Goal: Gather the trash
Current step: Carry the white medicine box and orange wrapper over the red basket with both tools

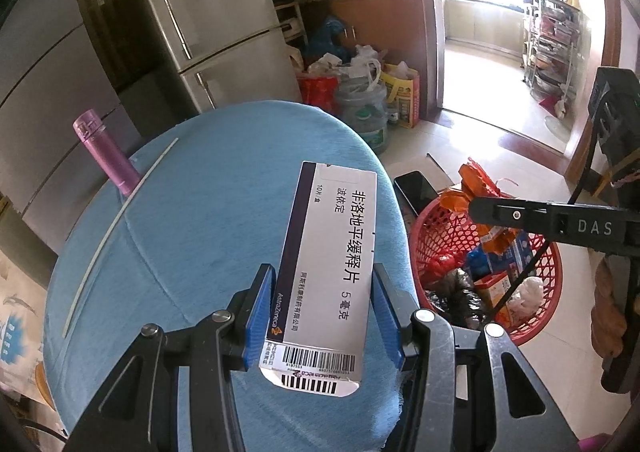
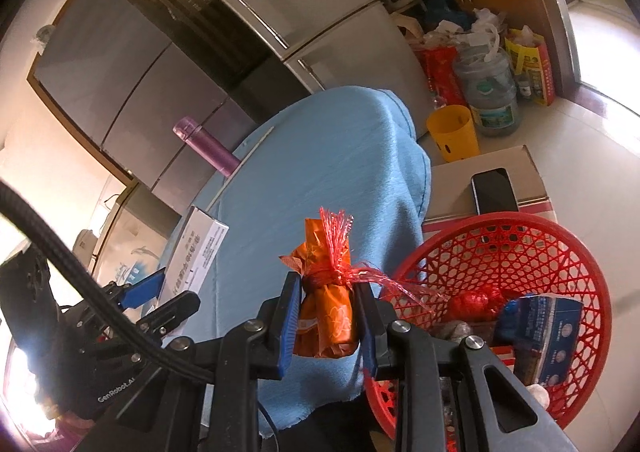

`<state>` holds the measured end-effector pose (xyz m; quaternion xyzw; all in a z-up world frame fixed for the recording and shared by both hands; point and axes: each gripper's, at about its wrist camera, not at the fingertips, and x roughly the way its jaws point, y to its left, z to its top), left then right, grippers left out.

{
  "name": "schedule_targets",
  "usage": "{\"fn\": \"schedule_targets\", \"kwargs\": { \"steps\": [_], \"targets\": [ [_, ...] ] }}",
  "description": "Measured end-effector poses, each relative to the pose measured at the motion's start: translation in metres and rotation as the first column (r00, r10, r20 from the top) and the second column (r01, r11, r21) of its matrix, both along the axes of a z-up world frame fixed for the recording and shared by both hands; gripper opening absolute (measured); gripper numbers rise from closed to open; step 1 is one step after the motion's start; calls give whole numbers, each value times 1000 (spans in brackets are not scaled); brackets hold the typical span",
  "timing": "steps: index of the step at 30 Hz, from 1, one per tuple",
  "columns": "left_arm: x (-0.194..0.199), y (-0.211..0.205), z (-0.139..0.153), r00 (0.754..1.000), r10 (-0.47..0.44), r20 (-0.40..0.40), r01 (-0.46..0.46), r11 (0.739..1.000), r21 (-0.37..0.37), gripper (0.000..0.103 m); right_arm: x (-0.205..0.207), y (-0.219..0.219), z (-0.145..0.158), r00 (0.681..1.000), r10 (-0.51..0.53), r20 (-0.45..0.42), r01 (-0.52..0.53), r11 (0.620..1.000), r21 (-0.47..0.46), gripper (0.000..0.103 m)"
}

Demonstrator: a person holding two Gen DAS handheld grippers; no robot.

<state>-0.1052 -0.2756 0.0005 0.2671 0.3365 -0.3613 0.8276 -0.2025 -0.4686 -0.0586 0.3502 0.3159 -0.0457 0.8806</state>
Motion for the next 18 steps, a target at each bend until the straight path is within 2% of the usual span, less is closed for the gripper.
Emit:
{"fn": "schedule_targets", "kwargs": {
  "steps": [18],
  "targets": [
    [-16,-22,-12,996,-80,-28,81,996,28,50,-18,-30,-6,997,-79,-11,79,996,37,28]
  ]
}}
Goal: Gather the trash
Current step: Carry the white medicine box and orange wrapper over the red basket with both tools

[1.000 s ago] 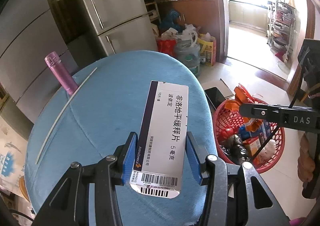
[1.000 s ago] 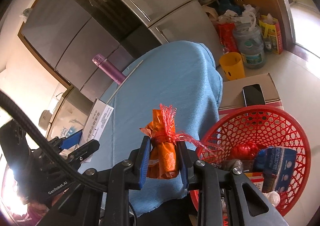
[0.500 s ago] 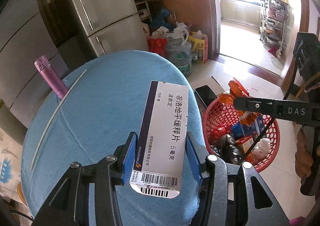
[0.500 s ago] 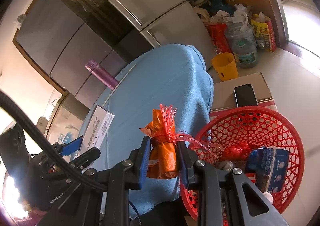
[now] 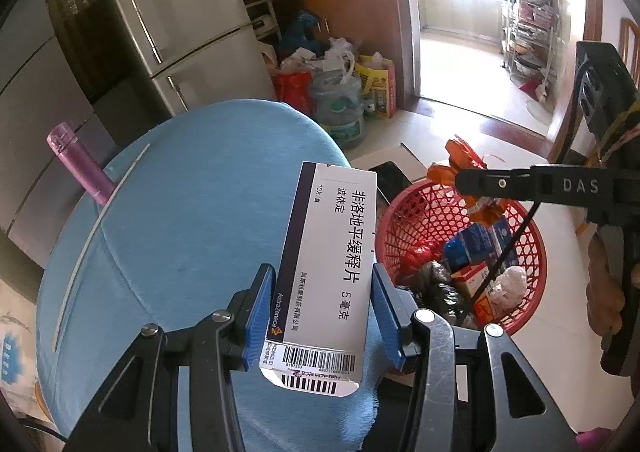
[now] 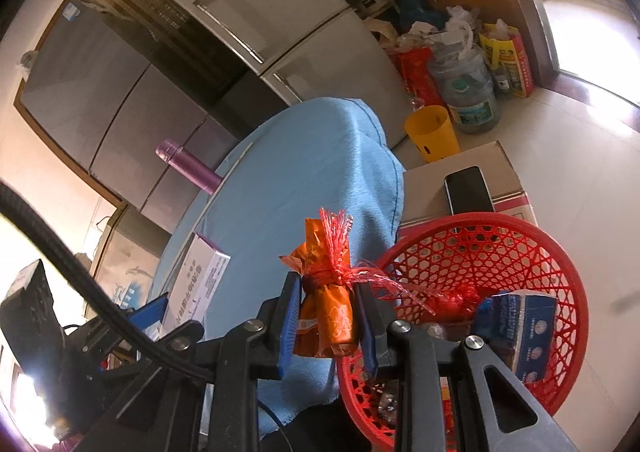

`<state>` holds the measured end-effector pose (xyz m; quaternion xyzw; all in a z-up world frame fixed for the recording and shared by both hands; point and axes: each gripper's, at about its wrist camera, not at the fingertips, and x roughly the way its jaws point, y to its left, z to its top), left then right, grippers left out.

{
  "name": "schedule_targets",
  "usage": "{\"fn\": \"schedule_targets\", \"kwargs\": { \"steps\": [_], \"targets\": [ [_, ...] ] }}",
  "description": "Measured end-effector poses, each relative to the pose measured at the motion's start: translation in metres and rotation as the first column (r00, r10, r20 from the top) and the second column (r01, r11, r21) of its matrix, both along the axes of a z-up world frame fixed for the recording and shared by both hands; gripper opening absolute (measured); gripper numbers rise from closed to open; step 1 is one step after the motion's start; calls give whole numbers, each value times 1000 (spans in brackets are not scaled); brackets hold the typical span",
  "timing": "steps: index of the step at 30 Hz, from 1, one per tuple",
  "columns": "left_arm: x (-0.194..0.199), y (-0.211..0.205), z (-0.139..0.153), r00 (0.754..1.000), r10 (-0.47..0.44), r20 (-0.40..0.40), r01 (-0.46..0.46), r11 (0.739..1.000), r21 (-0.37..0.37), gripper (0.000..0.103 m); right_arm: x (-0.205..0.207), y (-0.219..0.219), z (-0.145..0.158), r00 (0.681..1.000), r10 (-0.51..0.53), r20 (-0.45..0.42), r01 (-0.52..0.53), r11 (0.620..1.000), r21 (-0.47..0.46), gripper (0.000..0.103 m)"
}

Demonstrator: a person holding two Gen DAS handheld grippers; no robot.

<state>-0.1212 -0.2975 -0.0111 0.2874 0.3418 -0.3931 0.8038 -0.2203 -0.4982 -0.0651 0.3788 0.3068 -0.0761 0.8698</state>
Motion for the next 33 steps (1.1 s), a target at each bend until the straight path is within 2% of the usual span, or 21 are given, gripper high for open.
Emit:
{"fn": "schedule_targets", "kwargs": {
  "steps": [19,33],
  "targets": [
    [-14,-19,-12,997,-66,-26,67,997,42,50,-11,-18,-11,999,-48,-11,49,998,50,28],
    [-22,-31,-24,991,-111,-77,117,991,67,50,-19,-36,-29,992,-96,-79,101,992,72,28]
  ]
}}
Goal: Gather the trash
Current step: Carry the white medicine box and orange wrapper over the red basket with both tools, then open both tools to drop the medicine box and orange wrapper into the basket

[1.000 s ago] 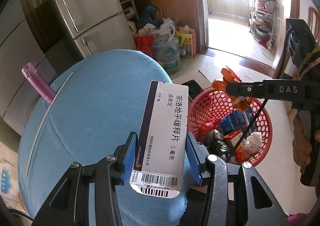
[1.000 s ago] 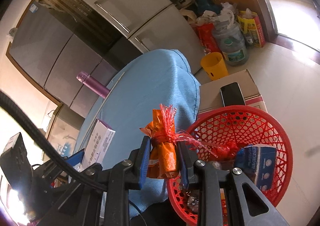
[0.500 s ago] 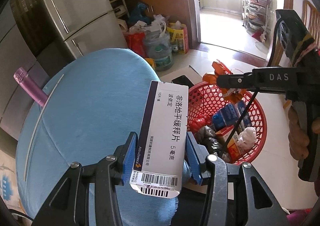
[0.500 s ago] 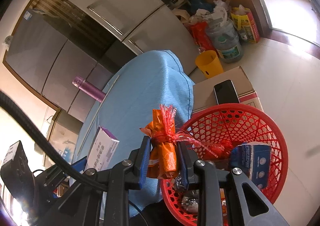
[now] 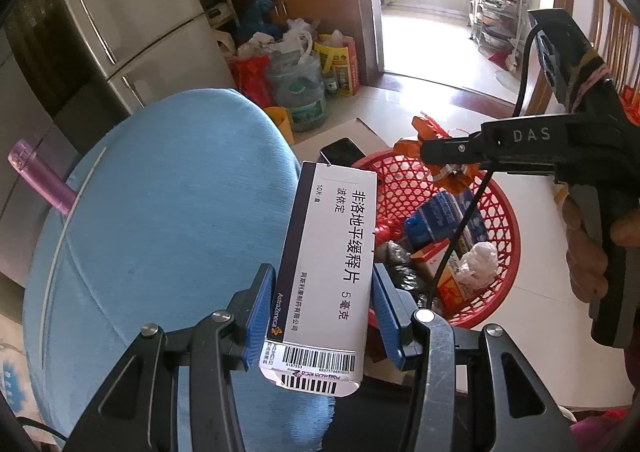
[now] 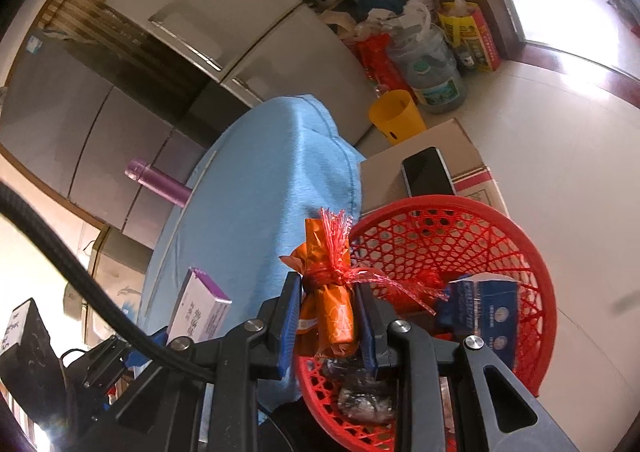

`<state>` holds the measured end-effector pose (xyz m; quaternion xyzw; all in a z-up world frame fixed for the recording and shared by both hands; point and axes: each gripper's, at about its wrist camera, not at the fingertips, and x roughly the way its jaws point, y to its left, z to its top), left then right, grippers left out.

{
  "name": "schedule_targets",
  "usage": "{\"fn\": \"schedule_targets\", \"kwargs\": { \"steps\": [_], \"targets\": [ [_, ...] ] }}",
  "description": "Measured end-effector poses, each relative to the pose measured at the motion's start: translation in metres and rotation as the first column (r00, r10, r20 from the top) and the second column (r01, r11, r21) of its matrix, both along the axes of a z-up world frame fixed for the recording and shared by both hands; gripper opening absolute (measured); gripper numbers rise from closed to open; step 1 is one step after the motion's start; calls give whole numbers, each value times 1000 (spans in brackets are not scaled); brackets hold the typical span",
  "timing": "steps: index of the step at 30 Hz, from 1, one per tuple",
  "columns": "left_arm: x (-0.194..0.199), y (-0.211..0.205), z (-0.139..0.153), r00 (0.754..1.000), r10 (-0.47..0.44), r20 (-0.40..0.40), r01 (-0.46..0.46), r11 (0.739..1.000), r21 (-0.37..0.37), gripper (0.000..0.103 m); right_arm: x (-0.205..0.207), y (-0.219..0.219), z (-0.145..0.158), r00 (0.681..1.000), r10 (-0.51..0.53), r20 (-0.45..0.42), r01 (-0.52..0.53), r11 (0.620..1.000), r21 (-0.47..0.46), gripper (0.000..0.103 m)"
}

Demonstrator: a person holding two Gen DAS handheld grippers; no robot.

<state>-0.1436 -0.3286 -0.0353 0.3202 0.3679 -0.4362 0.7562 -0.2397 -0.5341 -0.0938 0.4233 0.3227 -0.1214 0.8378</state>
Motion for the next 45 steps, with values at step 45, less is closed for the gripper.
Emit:
{"fn": "schedule_targets", "kwargs": {
  "steps": [45],
  "targets": [
    [-10,-48,-35,989,-92,-112,98,994,45,50,-37,-44,-54,980,-172,-99,186,969,163,31]
  ]
}}
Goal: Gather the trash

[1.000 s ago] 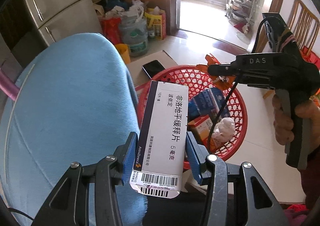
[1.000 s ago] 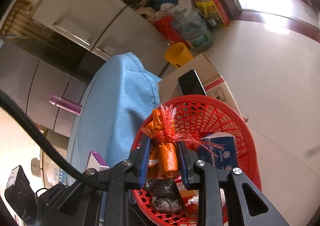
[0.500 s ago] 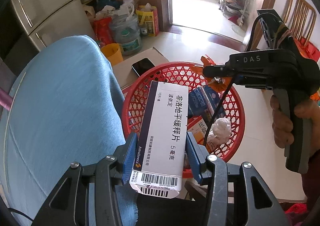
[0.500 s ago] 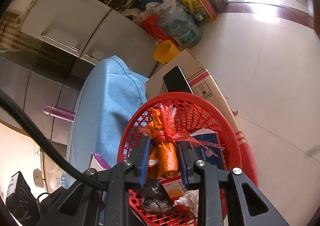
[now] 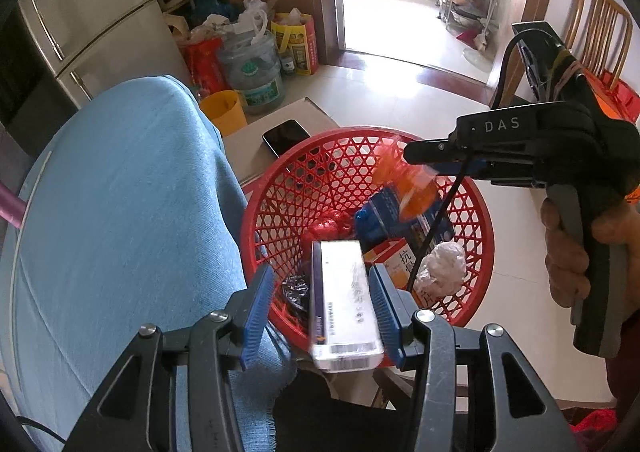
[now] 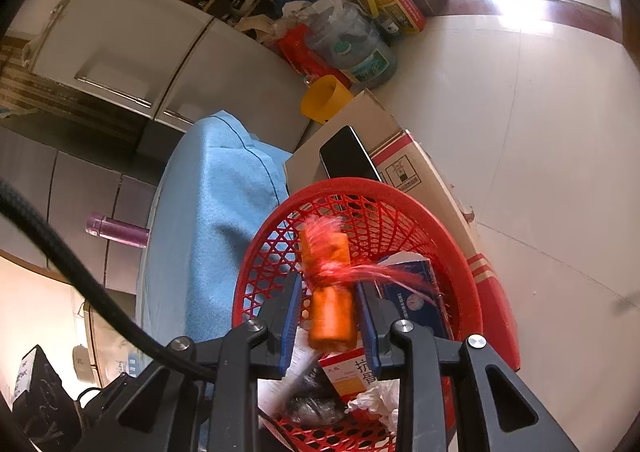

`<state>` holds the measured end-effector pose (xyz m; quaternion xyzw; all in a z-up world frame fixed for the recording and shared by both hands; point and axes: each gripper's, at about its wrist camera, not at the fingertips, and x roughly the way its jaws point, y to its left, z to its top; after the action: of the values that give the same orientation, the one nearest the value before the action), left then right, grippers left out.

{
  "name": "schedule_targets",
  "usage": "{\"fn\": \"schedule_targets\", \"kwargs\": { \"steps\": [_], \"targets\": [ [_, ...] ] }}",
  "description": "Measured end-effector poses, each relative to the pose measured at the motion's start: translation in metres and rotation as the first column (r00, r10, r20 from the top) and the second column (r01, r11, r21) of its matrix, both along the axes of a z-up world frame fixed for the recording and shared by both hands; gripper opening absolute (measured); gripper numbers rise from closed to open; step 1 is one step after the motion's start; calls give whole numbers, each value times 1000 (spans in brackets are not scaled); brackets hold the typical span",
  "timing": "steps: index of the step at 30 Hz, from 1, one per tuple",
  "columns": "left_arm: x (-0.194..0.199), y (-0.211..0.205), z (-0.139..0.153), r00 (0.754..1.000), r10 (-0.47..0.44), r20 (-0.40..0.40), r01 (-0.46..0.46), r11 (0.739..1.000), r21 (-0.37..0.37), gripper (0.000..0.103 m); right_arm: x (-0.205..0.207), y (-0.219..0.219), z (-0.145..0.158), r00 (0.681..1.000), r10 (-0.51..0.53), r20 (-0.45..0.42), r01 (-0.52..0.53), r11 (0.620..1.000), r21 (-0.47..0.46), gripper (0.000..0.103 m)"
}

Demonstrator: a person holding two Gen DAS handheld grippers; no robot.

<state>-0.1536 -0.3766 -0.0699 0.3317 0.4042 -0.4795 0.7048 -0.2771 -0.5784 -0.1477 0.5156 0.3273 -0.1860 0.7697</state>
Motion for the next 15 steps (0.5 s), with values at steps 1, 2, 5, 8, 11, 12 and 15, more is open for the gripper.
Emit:
{"fn": "schedule_targets", "kwargs": {
  "steps": [1,2,5,8,11,12,15],
  "targets": [
    [0,0,0,1000,1,1,-1,1000,1,50,0,0,1,1000,-2,1,2,1000,1,31],
    [1,0,-1,1000,2,1,-2,1000,2,50,0,0,1,1000,-2,4,2,1000,7,31],
    [2,1,-1,1000,8,1,-8,1000,3,53,1,0,3,1000,-5,3,5,1000,12,31],
    [3,5,2,1000,17,13,-17,1000,-6,58,3,2,6,1000,-1,0,1,1000,5,31],
    [6,10,7,999,39,14,-38,999,-19,60,5,5,10,1000,4,0,-4,1000,-3,31],
    [7,12,9,999,47,13,-47,999,-22,60,6,6,12,1000,7,-2,-7,1000,-8,31],
    [12,19,14,997,76,20,-75,997,-35,60,12,12,17,1000,25,-8,-25,999,-27,31]
  ]
}}
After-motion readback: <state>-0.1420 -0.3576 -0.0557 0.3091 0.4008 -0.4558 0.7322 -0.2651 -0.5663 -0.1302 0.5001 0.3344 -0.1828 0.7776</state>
